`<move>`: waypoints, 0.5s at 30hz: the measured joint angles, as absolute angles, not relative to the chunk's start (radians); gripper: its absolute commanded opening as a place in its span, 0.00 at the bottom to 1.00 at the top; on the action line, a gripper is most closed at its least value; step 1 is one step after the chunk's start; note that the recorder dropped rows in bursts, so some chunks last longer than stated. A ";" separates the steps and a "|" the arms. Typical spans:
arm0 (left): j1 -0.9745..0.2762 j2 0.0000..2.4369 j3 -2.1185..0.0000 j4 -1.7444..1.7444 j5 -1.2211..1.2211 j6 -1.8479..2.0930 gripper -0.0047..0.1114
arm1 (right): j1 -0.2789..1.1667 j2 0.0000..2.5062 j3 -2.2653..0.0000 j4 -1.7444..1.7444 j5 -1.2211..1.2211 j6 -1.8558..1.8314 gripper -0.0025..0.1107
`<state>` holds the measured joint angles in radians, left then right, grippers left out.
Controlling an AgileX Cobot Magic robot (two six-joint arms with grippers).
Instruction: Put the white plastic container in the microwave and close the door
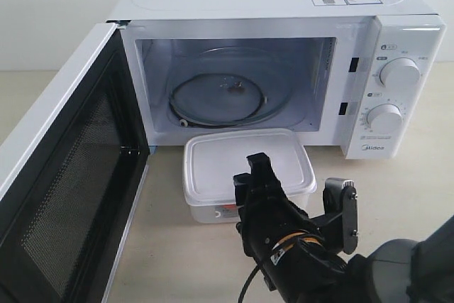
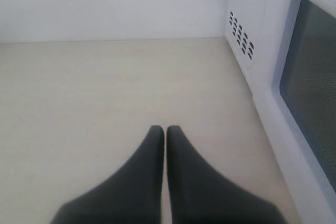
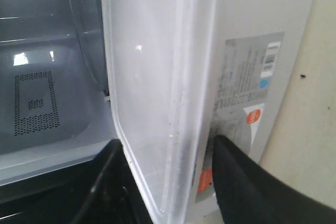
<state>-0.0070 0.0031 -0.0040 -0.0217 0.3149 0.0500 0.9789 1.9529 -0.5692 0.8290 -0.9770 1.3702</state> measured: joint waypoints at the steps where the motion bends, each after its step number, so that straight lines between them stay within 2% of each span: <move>1: -0.007 0.003 -0.004 -0.022 0.315 0.050 0.08 | 0.979 1.953 -0.569 0.829 -0.977 1.369 0.46; 15: -0.007 0.003 -0.004 -0.022 0.315 0.050 0.08 | 0.979 1.955 -0.569 0.789 -1.050 1.326 0.46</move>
